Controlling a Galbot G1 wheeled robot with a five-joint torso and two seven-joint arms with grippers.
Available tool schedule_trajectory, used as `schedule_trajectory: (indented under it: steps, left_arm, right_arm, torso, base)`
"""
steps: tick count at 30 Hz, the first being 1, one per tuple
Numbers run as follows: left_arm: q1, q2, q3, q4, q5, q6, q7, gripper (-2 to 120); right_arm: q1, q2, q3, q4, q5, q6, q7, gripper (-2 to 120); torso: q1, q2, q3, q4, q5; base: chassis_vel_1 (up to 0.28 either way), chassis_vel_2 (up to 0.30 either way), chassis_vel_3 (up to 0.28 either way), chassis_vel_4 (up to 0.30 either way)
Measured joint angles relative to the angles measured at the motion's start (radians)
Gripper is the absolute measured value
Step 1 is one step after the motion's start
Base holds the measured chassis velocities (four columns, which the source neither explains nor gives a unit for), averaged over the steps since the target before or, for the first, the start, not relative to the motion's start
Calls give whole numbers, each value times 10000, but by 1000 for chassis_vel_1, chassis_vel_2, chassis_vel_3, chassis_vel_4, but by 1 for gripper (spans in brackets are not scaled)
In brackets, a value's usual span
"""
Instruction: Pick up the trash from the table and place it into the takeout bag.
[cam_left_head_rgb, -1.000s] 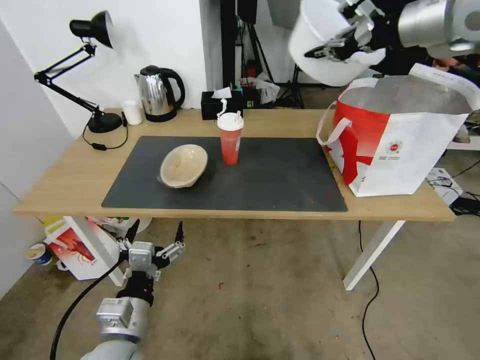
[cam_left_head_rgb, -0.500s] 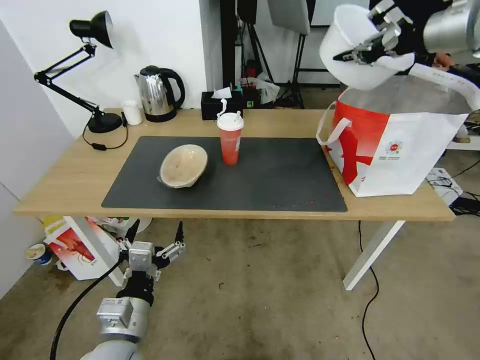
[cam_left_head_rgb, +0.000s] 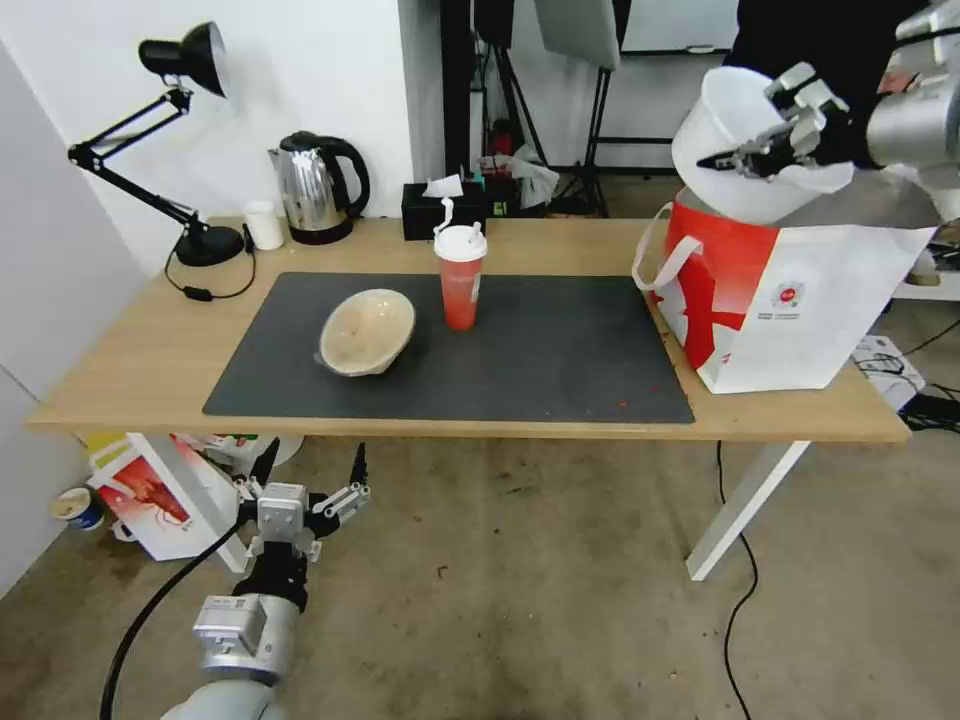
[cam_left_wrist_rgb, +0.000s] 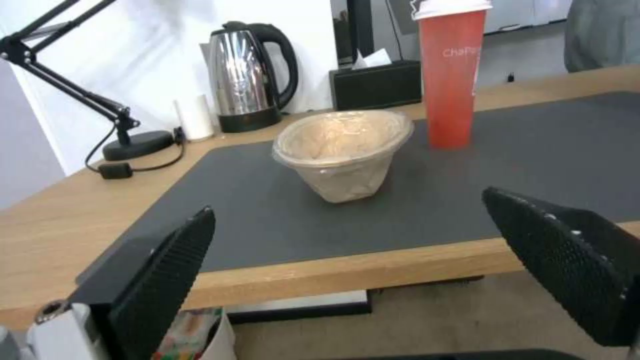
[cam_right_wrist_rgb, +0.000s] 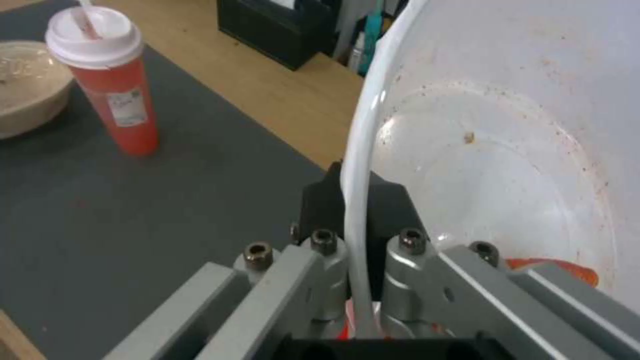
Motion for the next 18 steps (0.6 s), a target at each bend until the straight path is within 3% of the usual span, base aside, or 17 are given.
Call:
schedule_trajectory:
  steps: [18]
  left_arm:
    - [0,0,0,0,0,0,0,100]
  right_arm:
    - [-1820,-397,1550,192,-231,19,-52,0]
  torso:
    - [-1,0,-1,0,-1]
  base:
    - [0,0,0,0]
